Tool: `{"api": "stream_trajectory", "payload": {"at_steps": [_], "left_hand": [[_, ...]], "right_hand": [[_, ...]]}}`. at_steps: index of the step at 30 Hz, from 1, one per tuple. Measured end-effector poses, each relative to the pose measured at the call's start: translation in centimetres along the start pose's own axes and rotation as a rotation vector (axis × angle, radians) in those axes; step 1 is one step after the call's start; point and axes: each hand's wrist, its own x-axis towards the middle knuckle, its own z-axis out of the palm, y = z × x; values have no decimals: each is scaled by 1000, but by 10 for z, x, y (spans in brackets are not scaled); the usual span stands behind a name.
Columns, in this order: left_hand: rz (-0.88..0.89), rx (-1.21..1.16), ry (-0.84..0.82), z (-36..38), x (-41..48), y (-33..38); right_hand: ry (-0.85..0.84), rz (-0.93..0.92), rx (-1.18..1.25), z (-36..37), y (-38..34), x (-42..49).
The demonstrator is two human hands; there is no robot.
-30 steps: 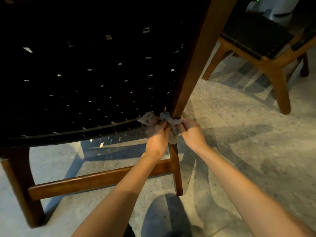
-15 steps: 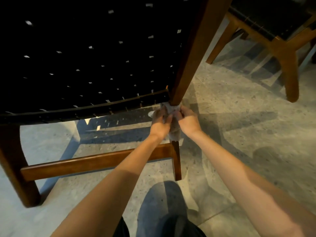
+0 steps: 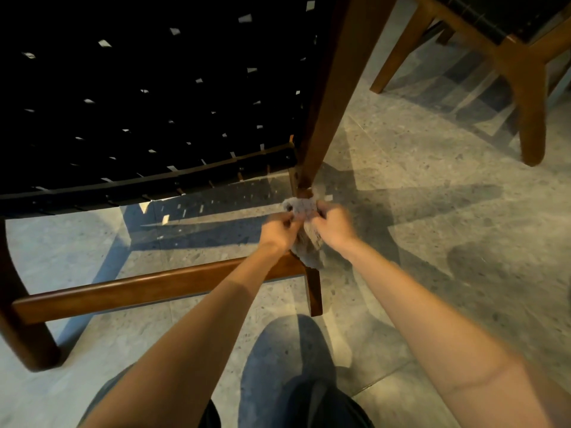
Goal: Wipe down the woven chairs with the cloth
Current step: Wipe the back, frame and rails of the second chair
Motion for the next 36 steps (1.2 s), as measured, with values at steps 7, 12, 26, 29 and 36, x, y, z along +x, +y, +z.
{"api": "stream_trajectory", "payload": {"at_steps": [7, 12, 26, 29, 36], "left_hand": [[55, 27, 156, 36, -40, -35], [48, -27, 242, 32, -59, -35], [-232, -425, -104, 46, -85, -78], [-240, -360, -146, 47, -80, -84], [-334, -225, -306, 58, -85, -99]], "right_hand": [[-84, 174, -160, 27, 55, -43], [-49, 151, -247, 11, 55, -51], [-127, 157, -114, 39, 59, -51], [-61, 136, -190, 57, 74, -45], [-198, 207, -271, 68, 118, -70]]}}
